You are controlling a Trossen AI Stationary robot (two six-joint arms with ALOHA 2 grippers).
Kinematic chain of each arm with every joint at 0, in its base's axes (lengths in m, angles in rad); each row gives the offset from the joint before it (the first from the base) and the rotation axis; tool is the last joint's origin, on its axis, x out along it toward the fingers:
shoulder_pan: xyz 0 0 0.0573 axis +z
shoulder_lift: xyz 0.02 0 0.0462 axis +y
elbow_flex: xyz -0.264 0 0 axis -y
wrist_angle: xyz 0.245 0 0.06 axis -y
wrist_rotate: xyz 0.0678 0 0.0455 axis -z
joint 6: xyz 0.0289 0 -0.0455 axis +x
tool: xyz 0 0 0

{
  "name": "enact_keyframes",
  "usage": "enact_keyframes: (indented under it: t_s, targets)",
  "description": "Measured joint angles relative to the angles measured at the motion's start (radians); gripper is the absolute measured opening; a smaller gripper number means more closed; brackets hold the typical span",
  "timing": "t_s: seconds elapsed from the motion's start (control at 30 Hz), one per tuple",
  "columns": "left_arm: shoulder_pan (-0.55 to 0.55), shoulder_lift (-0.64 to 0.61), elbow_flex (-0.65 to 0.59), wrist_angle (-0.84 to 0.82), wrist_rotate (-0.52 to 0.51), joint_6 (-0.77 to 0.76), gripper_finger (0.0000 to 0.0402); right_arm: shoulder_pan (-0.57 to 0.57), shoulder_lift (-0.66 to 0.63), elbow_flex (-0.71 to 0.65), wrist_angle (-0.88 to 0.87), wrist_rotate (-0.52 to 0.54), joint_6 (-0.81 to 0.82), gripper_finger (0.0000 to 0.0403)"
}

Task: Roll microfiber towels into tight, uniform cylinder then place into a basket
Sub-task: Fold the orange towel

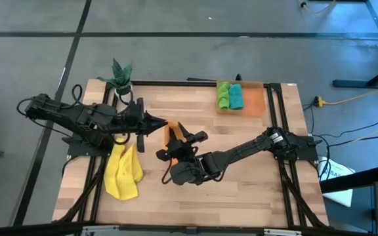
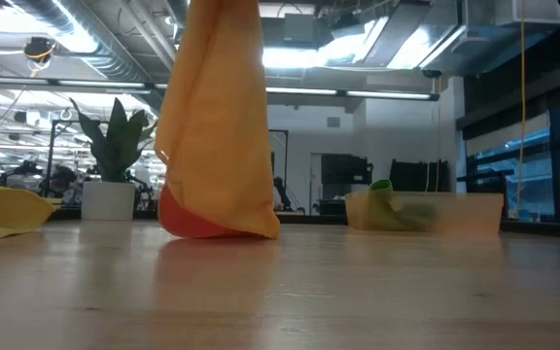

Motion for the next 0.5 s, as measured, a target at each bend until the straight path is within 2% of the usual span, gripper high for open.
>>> enact_keyframes:
  t_s: [0.3, 0.5]
  targets:
    - [0.001, -0.012, 0.0, 0.031, -0.022, 0.006, 0.0, 0.002, 0.0, 0.0, -0.015, 0.0, 0.006, 0.0159]
    - [0.002, -0.038, 0.0, 0.099, -0.027, 0.071, 0.0, 0.001, 0.0, 0.0, -0.015, 0.0, 0.007, 0.0159]
